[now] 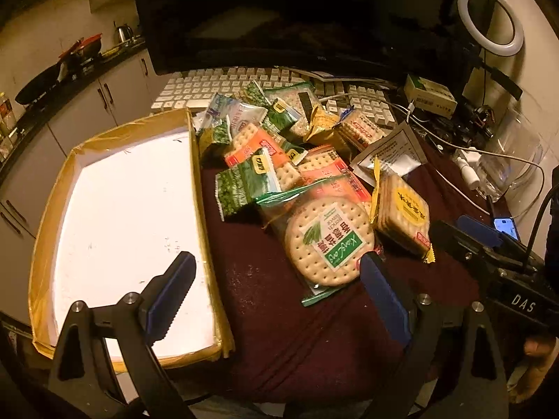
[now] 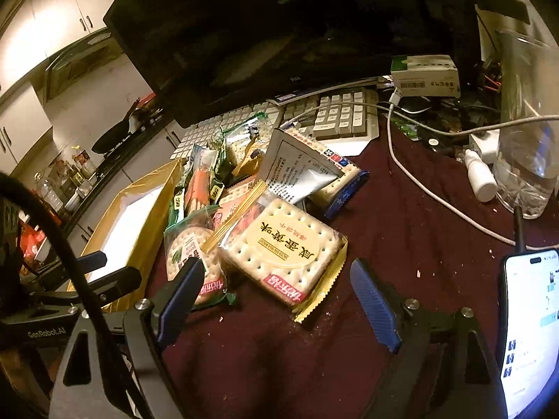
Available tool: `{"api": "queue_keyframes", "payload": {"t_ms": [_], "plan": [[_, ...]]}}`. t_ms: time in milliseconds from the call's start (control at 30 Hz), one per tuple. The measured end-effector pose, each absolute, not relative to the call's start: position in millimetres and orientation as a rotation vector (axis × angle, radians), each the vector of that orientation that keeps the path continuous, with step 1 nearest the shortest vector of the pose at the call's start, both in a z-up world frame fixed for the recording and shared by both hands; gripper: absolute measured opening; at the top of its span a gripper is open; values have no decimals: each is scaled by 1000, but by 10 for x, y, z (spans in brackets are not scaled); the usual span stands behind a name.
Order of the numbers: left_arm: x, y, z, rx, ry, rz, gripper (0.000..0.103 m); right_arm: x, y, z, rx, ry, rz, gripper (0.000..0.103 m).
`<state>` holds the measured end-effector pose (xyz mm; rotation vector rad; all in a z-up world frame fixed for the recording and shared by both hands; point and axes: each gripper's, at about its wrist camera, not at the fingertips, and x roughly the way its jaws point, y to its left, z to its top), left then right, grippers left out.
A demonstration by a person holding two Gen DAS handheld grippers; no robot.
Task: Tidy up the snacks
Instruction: 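Grasp the round cracker pack with the left tool while the right grasps the yellow-label square cracker pack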
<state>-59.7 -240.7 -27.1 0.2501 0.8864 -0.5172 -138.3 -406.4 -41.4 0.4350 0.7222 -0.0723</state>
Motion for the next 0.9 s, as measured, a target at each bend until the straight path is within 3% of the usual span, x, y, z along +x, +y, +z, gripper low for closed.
{"api": "queue_keyframes", "payload": {"t_ms": [900], "plan": [[-335,-2489,-352,176,996,-554,95,-871,-4334,-528,438,810,19,86]]}}
